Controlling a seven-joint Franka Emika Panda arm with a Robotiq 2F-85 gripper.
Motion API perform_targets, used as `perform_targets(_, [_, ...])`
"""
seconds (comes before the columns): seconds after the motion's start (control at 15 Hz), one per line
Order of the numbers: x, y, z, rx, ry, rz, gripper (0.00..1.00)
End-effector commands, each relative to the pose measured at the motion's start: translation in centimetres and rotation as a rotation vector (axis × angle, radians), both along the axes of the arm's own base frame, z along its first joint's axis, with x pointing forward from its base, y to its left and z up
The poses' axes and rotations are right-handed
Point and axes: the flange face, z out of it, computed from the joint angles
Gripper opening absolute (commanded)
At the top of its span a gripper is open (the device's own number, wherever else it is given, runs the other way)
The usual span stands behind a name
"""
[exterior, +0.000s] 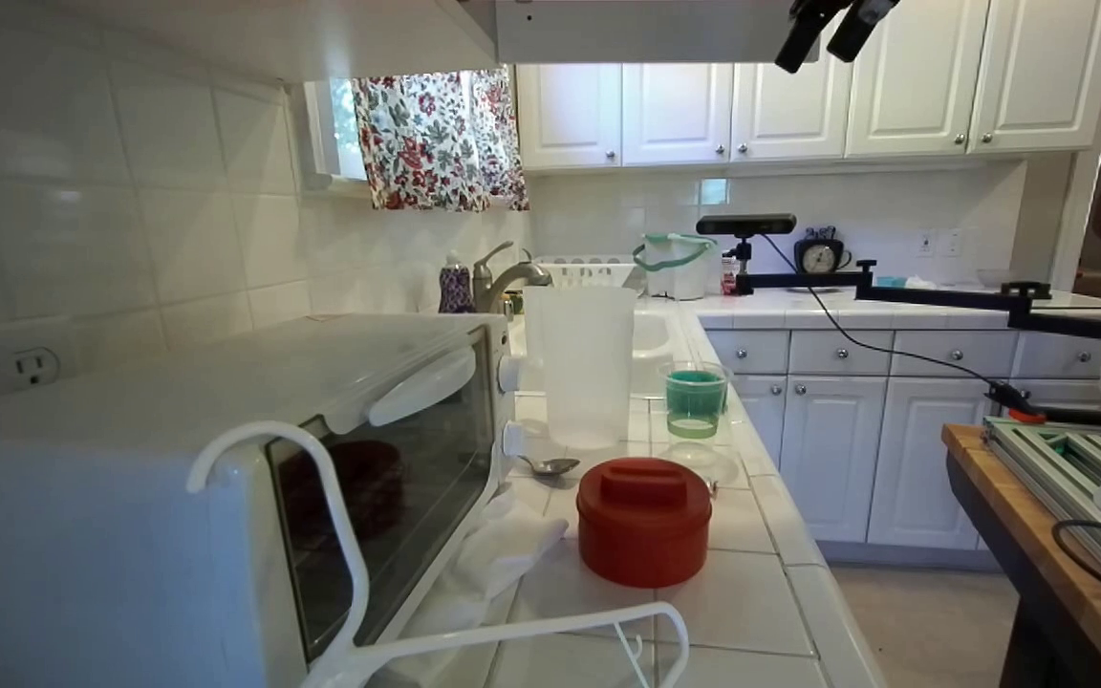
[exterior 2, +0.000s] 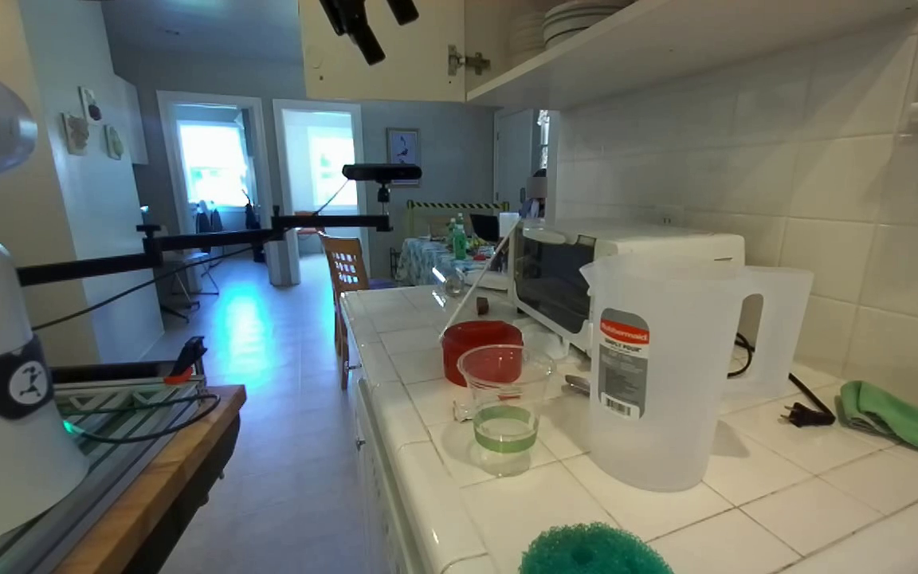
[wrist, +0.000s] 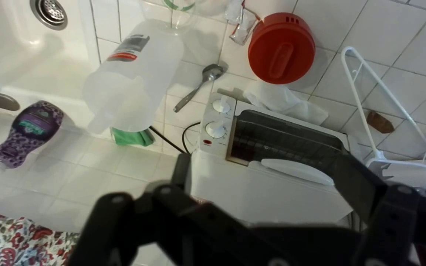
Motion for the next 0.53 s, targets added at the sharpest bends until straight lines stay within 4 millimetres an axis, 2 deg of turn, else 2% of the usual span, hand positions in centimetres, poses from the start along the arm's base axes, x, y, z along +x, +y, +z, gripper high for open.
perform_targets(0.0, [-1.3, -1.8, 0.2, 0.004, -0.033, -0.067, 1.0])
perform_targets(0.47, [-2.4, -4.1, 0.6, 0.038, -0.057, -0.159, 1.0])
